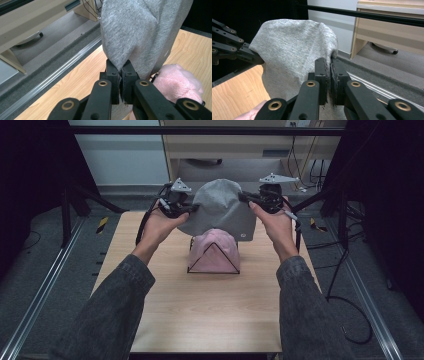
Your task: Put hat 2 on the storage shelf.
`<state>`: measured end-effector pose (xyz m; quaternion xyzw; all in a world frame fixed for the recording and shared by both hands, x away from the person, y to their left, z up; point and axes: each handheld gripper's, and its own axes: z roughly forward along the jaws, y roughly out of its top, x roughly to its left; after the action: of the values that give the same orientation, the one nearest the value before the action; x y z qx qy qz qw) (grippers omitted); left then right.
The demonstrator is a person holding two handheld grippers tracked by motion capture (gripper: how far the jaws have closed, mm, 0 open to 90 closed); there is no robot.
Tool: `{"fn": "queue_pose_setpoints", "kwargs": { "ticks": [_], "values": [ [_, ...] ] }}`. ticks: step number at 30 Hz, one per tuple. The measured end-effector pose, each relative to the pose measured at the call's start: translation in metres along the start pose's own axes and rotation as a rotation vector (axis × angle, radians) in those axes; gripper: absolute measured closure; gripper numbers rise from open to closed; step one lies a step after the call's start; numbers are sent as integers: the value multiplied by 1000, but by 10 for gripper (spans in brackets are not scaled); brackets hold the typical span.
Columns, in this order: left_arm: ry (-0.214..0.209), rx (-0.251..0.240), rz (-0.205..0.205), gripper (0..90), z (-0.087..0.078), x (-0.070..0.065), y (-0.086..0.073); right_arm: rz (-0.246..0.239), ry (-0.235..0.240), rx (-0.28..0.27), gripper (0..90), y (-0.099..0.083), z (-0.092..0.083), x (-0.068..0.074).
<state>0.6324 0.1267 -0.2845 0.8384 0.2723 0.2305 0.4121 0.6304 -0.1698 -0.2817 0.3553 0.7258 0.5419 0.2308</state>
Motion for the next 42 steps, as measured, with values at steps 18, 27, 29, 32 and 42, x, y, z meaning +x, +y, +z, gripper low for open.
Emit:
{"fn": "queue_pose_setpoints", "kwargs": {
  "ticks": [18,27,29,32,42],
  "values": [
    [-6,14,-20,871,4,1,-13,-10,-1,35,854,-11,2,2],
    [6,22,-23,872,7,1,-20,-15,5,45,854,-15,3,5],
    [6,24,-33,872,9,1,-22,-26,7,53,854,-16,5,7],
    [10,36,-25,872,12,1,-27,-29,8,60,854,-19,6,9],
    [5,66,-32,872,18,-1,-44,-30,14,102,854,-35,14,12]
  ]
}}
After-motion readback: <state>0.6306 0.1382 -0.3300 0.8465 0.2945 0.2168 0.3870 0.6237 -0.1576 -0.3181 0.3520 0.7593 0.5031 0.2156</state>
